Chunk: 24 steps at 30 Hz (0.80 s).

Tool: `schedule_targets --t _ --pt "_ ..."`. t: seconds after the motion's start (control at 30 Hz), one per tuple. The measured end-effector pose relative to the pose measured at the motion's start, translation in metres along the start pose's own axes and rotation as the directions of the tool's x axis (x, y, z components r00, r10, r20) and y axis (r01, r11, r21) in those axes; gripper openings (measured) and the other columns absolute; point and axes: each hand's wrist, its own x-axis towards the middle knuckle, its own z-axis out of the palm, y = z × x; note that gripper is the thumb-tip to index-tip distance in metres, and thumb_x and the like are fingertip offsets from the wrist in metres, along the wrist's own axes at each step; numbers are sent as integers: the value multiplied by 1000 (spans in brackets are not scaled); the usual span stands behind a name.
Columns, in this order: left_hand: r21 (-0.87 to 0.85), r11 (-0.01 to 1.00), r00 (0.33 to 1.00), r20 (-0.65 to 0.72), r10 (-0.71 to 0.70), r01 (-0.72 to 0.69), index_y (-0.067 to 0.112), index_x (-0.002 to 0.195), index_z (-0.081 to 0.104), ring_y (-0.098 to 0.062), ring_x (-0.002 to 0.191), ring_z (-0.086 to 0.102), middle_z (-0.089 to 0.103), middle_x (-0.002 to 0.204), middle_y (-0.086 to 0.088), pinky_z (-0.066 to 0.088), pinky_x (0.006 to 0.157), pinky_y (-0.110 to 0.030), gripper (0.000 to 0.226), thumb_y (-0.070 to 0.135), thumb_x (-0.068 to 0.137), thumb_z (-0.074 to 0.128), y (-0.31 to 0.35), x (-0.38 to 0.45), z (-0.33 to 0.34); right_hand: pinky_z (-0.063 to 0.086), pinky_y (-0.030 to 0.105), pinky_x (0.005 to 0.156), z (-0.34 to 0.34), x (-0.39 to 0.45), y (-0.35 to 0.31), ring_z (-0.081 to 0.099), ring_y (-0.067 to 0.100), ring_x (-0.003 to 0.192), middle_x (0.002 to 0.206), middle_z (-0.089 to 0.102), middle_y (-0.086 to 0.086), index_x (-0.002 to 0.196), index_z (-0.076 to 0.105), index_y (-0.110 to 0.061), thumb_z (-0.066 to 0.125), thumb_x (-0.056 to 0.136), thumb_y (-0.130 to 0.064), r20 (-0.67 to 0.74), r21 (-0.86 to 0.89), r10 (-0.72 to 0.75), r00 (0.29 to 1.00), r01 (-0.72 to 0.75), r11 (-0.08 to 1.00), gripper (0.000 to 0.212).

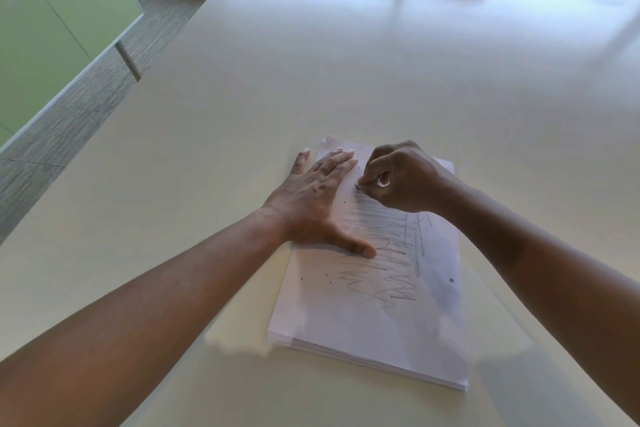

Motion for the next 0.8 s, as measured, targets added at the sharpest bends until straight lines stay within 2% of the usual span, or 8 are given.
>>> schedule_targets --t 0.1,0.2,0.37,0.43,0.63,0.8 --pt "0 1000 1000 1 3 -3 18 165 3 -3 156 -11 -2 173 7 -15 125 -51 159 108 41 43 1 -1 -1 54 26 67 0 6 6 61 13 65 80 70 0 79 81 -16 75 80 -14 -69 -40 40 997 -43 998 6" --pt "-2 1000 1000 -3 3 -3 18 165 2 -3 156 -12 -1 173 6 -15 125 -51 160 110 40 42 1 -1 0 53 27 68 7 11 9 61 15 66 84 70 3 82 81 -14 73 80 -12 -143 -51 40 989 -48 998 8" --pt "5 1000 1000 1 9 -9 18 165 2 -3 156 -13 -2 173 6 -14 125 -52 162 112 37 34 0 1 1 49 17 63 8 0 0 59 11 62 80 67 0 76 79 -14 77 80 -10 -17 4 -73 997 73 997 5" --pt "2 1000 1000 5 9 -9 18 165 1 -3 156 -12 -3 173 7 -14 125 -52 162 111 38 37 0 0 0 50 19 62 4 -1 1 60 9 61 77 67 -2 75 79 -16 79 79 -12 6 14 -69 998 69 998 5" --pt "0 1000 1000 0 9 -9 18 165 2 -3 156 -12 -2 173 5 -14 125 -52 159 109 41 42 0 0 0 53 27 66 8 8 10 55 9 62 82 67 0 80 80 -13 75 82 -12 -139 -53 3 990 -10 999 6" --pt "0 1000 1000 5 9 -9 18 165 1 -3 156 -13 -3 173 7 -14 125 -52 160 109 40 41 0 0 -1 50 18 63 5 1 2 59 3 60 77 66 -5 75 79 -16 80 78 -13 7 19 -56 998 55 998 4"
